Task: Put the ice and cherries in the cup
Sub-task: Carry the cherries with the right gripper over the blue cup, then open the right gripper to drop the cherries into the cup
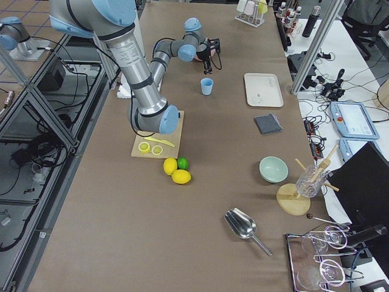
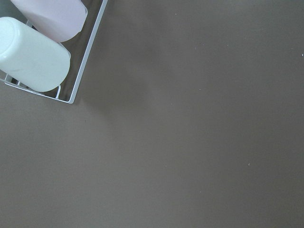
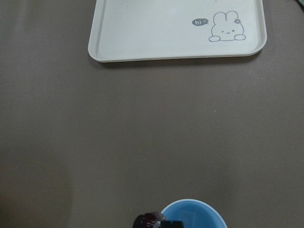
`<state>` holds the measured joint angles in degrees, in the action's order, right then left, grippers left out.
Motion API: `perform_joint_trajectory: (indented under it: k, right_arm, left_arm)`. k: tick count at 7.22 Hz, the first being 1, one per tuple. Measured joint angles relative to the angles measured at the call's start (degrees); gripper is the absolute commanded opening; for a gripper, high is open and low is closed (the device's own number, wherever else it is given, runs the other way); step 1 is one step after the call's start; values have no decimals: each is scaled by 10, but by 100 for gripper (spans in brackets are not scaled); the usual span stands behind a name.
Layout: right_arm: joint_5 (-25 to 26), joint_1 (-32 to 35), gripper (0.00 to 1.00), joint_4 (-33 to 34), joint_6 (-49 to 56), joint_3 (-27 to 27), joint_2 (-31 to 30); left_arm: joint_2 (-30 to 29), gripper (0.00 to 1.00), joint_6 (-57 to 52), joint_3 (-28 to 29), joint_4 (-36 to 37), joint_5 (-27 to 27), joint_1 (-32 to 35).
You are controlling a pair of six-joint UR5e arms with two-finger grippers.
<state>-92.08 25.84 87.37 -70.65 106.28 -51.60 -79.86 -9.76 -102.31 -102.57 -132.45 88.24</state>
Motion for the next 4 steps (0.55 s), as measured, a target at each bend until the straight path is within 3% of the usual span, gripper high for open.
perform_joint_trajectory:
  k: [1,4]
  right_arm:
    - [1,0,99,-1,0,1,-5]
    - [17,-4,100,-5,-9,10,-35]
  left_arm:
    - [0,99,0,0,0,0,0]
    - [0,99,0,-1,-1,0,0]
